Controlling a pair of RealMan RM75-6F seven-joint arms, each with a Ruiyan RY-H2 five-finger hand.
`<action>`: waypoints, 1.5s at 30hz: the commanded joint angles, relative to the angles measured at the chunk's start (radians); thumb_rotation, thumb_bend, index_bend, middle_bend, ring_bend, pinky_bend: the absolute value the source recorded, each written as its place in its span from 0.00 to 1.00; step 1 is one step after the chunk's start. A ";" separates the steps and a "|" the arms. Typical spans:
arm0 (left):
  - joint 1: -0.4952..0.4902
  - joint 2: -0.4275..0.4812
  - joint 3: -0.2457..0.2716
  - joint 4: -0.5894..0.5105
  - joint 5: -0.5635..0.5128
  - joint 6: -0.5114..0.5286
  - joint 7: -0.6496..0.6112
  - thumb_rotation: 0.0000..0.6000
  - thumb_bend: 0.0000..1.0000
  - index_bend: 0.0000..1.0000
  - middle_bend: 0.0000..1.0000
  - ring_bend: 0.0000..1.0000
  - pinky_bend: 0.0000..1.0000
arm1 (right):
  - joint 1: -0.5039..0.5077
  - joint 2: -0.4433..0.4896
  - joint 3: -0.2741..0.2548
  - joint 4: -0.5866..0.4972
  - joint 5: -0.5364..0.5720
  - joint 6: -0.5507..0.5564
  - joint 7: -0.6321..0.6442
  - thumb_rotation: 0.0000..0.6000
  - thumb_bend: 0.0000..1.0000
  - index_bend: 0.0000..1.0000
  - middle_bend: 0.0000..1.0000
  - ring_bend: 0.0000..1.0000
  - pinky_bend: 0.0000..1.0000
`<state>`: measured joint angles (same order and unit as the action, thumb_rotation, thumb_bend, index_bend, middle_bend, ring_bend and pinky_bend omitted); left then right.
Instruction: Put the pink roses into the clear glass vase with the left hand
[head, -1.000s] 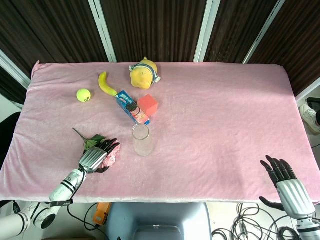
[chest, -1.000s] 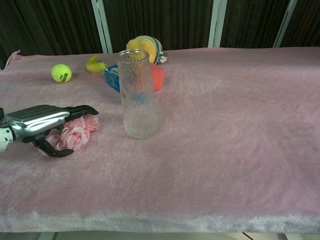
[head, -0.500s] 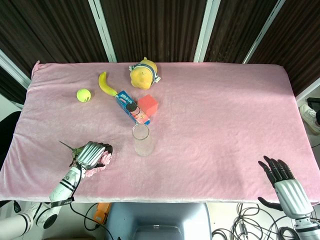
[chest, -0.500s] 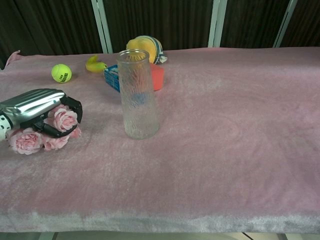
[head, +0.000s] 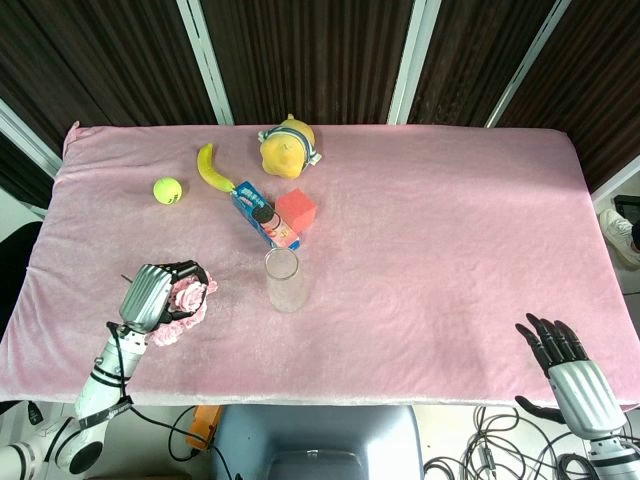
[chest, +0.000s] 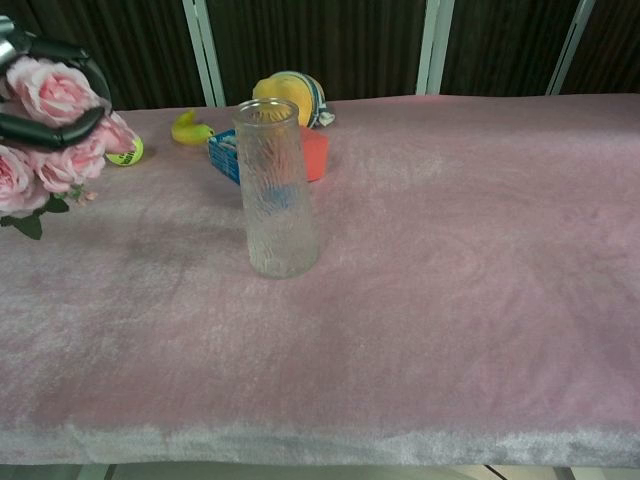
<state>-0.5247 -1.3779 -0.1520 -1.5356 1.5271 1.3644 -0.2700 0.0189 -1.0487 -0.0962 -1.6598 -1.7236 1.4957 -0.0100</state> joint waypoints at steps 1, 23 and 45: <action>0.048 0.253 -0.109 -0.397 -0.100 0.018 -0.157 1.00 0.60 0.75 0.74 0.67 0.76 | 0.002 -0.002 -0.002 -0.002 -0.002 -0.005 -0.005 1.00 0.22 0.00 0.00 0.00 0.00; -0.117 0.400 -0.461 -0.641 -0.496 -0.154 -0.639 1.00 0.59 0.78 0.78 0.67 0.68 | -0.007 0.031 0.003 0.011 -0.005 0.042 0.092 1.00 0.22 0.00 0.00 0.00 0.00; -0.337 0.129 -0.499 -0.496 -0.726 -0.186 -0.370 1.00 0.59 0.78 0.78 0.67 0.54 | -0.013 0.065 0.019 0.037 0.030 0.057 0.198 1.00 0.22 0.00 0.00 0.00 0.00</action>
<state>-0.8592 -1.2428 -0.6549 -2.0348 0.8046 1.1833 -0.6454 0.0067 -0.9837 -0.0774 -1.6230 -1.6933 1.5518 0.1879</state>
